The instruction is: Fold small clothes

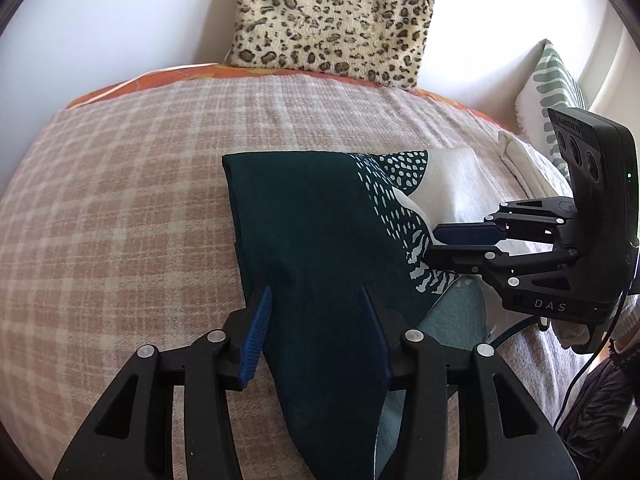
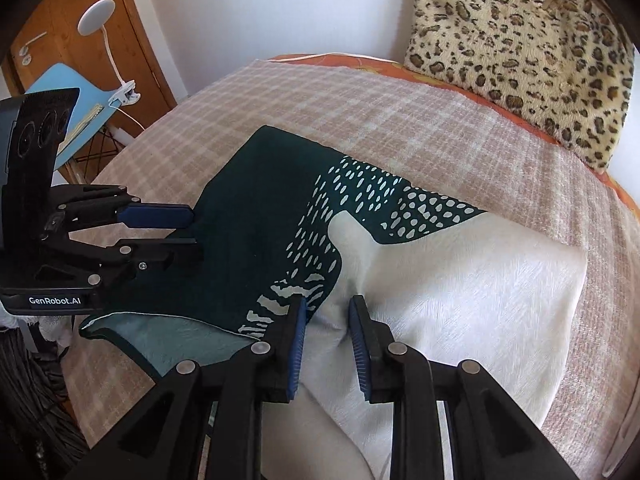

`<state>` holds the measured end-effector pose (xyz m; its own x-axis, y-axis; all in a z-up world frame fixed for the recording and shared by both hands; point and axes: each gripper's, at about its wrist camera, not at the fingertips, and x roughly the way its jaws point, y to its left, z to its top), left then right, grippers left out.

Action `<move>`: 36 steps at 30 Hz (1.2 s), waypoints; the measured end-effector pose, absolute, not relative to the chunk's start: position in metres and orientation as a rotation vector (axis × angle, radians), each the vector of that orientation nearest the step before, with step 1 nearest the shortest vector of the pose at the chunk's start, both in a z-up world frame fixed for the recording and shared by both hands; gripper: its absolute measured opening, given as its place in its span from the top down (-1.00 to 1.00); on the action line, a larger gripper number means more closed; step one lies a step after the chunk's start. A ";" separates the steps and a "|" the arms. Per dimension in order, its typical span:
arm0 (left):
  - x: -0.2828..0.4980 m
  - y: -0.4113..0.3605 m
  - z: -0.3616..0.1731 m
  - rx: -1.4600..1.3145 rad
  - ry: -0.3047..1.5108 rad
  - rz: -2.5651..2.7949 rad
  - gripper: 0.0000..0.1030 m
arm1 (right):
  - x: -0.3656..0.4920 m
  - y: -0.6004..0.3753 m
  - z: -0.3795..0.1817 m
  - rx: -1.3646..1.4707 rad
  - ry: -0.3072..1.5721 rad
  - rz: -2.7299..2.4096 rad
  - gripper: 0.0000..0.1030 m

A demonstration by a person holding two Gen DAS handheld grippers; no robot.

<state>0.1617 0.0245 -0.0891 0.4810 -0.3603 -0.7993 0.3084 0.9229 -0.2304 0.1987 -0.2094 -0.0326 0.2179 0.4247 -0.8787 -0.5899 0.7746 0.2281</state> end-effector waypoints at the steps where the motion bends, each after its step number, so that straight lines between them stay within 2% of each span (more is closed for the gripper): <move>1: 0.162 0.028 -0.087 -0.083 0.986 -0.406 -0.09 | 0.199 -0.212 -0.029 -0.154 1.157 0.705 0.52; 4: 0.161 0.038 -0.084 -0.167 0.989 -0.408 -0.10 | 0.193 -0.225 -0.015 -0.093 1.148 0.697 0.35; 8: 0.168 0.053 -0.088 -0.283 1.013 -0.406 -0.11 | 0.179 -0.254 0.003 0.003 1.149 0.664 0.32; 12: 0.182 0.065 -0.090 -0.354 1.018 -0.393 -0.11 | 0.171 -0.293 0.008 0.151 1.170 0.604 0.20; 24: 0.227 0.088 -0.111 -0.607 1.064 -0.394 -0.12 | 0.160 -0.367 -0.029 0.477 1.276 0.521 0.12; 33: 0.252 0.083 -0.120 -0.651 1.063 -0.421 -0.12 | 0.148 -0.376 -0.048 0.633 1.304 0.587 0.10; 36: 0.256 0.083 -0.122 -0.653 1.060 -0.428 -0.12 | 0.148 -0.381 -0.046 0.619 1.298 0.563 0.22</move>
